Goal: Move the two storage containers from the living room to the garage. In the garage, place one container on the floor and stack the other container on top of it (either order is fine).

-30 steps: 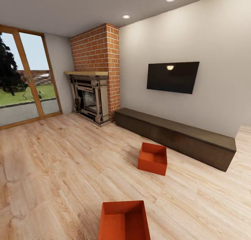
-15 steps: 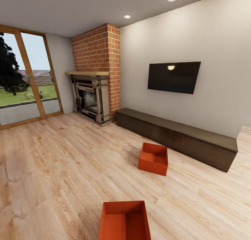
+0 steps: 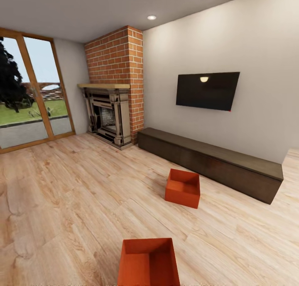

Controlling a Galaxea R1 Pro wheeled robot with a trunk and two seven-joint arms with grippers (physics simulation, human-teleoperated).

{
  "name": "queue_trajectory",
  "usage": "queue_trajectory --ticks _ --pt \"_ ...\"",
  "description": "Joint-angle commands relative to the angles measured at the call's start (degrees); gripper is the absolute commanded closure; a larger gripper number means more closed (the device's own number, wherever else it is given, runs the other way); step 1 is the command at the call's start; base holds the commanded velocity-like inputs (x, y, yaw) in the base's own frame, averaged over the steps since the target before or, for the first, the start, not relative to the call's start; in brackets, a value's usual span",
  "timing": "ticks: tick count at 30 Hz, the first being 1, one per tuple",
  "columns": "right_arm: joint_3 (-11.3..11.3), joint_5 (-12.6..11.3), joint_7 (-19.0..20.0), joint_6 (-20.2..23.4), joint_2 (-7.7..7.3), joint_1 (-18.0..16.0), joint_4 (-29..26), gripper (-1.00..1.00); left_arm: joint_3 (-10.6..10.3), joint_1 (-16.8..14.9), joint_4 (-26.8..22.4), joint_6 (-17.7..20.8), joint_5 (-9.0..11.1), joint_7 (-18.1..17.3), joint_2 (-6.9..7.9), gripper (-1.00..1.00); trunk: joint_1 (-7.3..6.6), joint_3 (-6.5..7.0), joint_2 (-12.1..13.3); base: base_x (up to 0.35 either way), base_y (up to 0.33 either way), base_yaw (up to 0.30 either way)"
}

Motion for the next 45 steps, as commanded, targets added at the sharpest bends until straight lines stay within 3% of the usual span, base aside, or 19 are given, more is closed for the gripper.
queue_trajectory --ticks 1,45 --pt "0.3 -0.3 0.2 -0.3 -0.01 -0.1 0.2 -1.00 0.0 0.0 0.0 -0.1 0.3 0.0 0.01 -1.00 0.00 -0.15 0.0 0.000 0.000 0.000" --pt "0.3 -0.2 0.3 -0.3 -0.19 -0.1 0.2 -1.00 -0.3 0.0 0.5 -0.1 0.0 0.0 0.26 -1.00 0.00 -4.22 0.0 0.000 0.000 0.000"
